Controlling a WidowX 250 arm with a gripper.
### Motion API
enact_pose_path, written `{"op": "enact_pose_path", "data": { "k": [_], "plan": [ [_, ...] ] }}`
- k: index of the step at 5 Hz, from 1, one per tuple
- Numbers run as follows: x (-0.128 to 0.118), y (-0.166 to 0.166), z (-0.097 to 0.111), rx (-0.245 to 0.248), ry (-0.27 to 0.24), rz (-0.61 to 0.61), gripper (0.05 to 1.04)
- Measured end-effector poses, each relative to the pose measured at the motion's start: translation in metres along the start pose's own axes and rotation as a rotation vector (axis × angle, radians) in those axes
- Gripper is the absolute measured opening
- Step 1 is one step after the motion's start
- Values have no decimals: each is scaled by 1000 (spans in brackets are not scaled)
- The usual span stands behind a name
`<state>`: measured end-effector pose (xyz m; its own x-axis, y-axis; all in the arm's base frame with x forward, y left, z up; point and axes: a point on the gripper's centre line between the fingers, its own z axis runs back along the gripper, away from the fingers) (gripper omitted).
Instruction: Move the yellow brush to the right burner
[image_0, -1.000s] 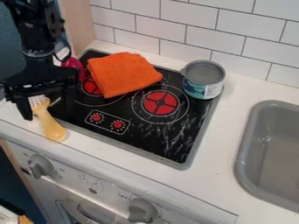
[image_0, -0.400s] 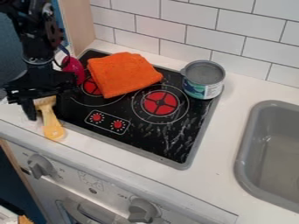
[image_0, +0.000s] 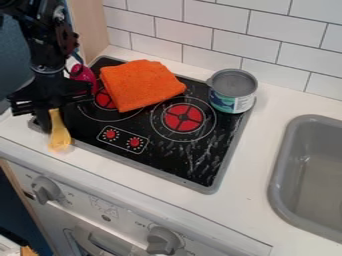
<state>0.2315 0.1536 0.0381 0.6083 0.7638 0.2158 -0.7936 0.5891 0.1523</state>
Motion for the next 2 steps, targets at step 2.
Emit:
{"op": "enact_pose_path", "data": {
  "k": [2],
  "plan": [
    [-7, -3, 8, -48, 55, -64, 310]
  ]
}}
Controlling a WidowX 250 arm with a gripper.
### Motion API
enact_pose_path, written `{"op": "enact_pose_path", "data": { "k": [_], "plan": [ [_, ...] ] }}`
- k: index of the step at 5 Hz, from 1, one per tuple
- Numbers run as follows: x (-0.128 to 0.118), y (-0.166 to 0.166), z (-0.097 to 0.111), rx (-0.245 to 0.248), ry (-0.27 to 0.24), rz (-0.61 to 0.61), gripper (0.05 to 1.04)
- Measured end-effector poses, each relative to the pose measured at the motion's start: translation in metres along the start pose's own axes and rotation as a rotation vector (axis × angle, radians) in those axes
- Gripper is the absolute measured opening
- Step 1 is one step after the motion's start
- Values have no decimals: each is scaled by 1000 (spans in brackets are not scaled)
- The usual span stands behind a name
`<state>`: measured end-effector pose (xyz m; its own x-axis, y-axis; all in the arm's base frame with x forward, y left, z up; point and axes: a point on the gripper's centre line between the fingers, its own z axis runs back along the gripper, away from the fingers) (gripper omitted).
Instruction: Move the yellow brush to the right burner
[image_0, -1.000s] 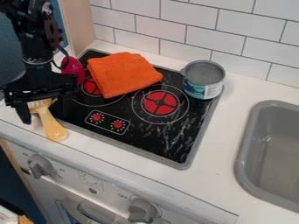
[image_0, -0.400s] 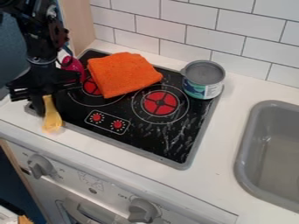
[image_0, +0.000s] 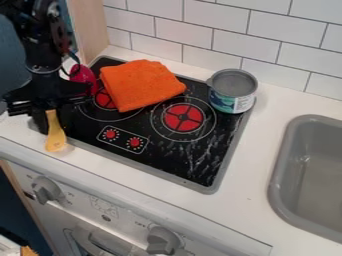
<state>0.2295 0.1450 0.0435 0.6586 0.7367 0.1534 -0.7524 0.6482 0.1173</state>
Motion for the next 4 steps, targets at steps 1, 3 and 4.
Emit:
{"op": "enact_pose_path", "data": {
  "k": [1, 3, 4],
  "plan": [
    [-4, -16, 14, -48, -1, -26, 310],
    [-41, -90, 62, -129, -99, -241, 310],
    [-63, -134, 71, -172, -95, -381, 310]
  ]
}}
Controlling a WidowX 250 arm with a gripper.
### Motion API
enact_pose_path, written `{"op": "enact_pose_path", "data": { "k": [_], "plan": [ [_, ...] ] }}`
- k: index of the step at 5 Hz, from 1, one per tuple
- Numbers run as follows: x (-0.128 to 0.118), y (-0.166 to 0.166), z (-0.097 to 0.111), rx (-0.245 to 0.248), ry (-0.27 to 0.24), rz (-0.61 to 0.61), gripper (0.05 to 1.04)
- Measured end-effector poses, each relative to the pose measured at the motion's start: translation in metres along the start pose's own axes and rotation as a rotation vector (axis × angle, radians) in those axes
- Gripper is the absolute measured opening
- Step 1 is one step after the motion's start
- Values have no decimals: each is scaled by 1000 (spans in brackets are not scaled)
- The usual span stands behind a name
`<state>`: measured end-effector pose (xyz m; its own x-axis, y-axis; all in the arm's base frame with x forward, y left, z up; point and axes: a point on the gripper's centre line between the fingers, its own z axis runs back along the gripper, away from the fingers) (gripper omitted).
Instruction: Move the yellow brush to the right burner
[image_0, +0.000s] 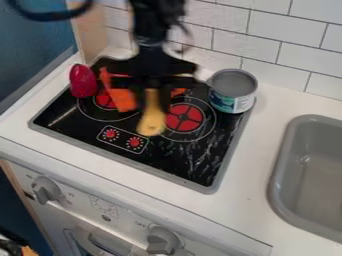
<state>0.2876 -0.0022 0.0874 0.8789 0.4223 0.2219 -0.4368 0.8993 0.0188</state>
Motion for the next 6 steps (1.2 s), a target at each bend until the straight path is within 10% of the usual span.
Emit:
{"op": "enact_pose_path", "data": {
  "k": [4, 6],
  "plan": [
    [-36, -63, -39, 41, 43, -231, 375],
    [-34, -55, -41, 65, 56, -218, 953]
  ]
}}
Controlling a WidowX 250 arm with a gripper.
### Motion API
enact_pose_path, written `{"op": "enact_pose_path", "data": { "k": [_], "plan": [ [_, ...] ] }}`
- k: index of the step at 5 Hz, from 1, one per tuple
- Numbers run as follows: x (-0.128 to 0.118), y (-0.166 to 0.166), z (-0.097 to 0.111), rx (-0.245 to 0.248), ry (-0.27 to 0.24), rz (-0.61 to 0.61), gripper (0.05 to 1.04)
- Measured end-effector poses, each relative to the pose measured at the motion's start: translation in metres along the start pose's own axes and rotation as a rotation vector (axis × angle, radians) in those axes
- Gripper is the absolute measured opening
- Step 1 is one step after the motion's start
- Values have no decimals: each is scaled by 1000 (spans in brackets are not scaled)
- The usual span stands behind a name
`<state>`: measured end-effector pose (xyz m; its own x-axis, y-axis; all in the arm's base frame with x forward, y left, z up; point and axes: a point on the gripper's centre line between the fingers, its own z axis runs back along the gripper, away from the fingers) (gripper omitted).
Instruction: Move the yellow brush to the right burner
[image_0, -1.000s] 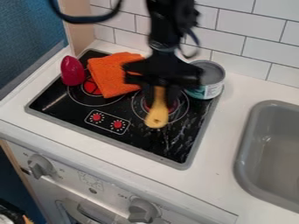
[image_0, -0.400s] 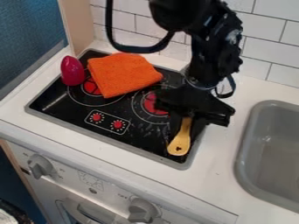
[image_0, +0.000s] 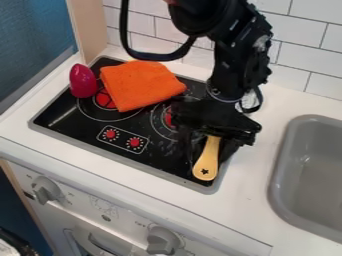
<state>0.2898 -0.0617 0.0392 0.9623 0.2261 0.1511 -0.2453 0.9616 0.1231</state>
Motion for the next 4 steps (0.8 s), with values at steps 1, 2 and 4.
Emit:
{"op": "enact_pose_path", "data": {
  "k": [1, 2, 4],
  "plan": [
    [-3, 1, 6, -21, 3, 1, 1001],
    [-2, 2, 22, -51, -24, -9, 1001],
    [1, 12, 70, -108, -110, -8, 1001]
  ]
}}
